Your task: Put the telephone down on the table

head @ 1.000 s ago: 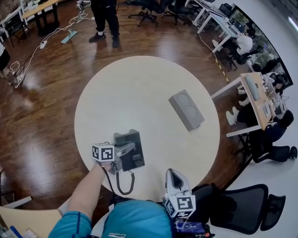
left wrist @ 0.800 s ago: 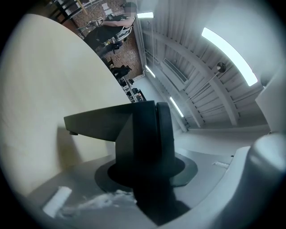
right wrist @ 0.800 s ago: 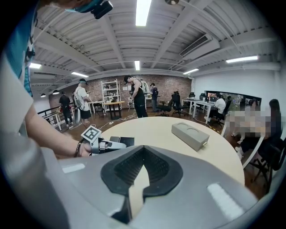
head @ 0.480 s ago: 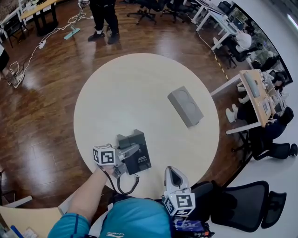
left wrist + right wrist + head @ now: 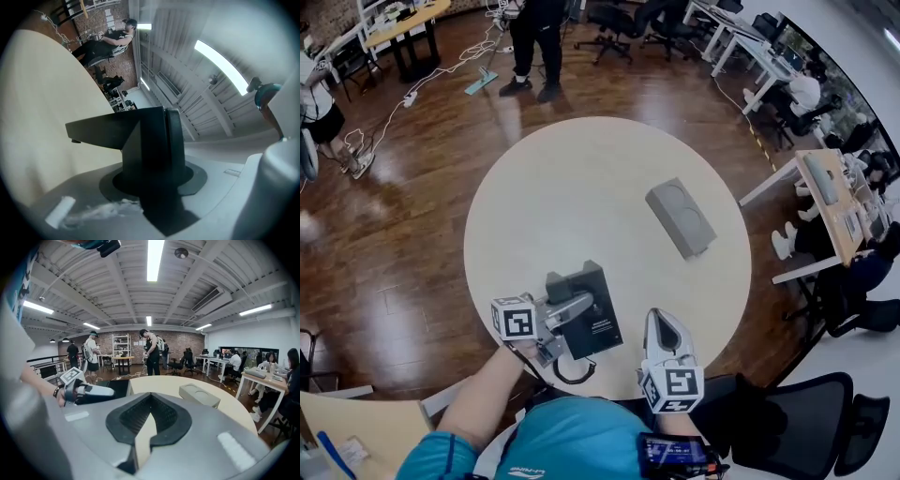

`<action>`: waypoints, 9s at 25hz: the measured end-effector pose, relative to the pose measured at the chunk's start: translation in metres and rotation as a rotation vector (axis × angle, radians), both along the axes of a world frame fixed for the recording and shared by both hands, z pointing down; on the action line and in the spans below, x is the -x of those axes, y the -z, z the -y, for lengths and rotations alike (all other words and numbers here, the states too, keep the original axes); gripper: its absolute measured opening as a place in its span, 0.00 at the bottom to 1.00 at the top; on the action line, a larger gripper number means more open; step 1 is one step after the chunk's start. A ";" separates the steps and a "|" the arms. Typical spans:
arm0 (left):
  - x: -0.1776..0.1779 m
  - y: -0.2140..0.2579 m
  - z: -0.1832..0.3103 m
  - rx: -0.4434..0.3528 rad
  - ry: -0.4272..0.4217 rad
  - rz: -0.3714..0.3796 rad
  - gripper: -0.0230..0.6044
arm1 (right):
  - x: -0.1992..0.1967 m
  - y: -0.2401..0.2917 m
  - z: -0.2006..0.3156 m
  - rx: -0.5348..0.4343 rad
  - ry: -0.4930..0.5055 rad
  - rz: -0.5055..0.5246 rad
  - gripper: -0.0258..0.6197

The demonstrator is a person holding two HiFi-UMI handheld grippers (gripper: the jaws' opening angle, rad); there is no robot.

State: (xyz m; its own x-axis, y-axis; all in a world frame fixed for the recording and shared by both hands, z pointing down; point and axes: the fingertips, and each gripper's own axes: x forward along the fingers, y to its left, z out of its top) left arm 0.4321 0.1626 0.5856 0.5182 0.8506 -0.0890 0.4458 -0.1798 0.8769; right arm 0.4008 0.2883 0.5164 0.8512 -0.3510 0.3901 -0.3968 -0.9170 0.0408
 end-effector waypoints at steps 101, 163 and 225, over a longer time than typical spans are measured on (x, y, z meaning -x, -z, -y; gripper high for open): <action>0.586 0.054 0.471 0.025 1.434 0.008 0.32 | 0.424 0.028 0.618 -0.221 1.364 -0.007 0.03; 0.706 -0.147 0.586 -0.108 1.703 0.493 0.53 | 0.537 -0.050 0.698 -0.012 1.764 0.154 0.03; 0.596 0.105 0.333 -1.282 1.715 0.264 0.06 | 0.466 0.021 0.459 -0.193 1.539 0.050 0.03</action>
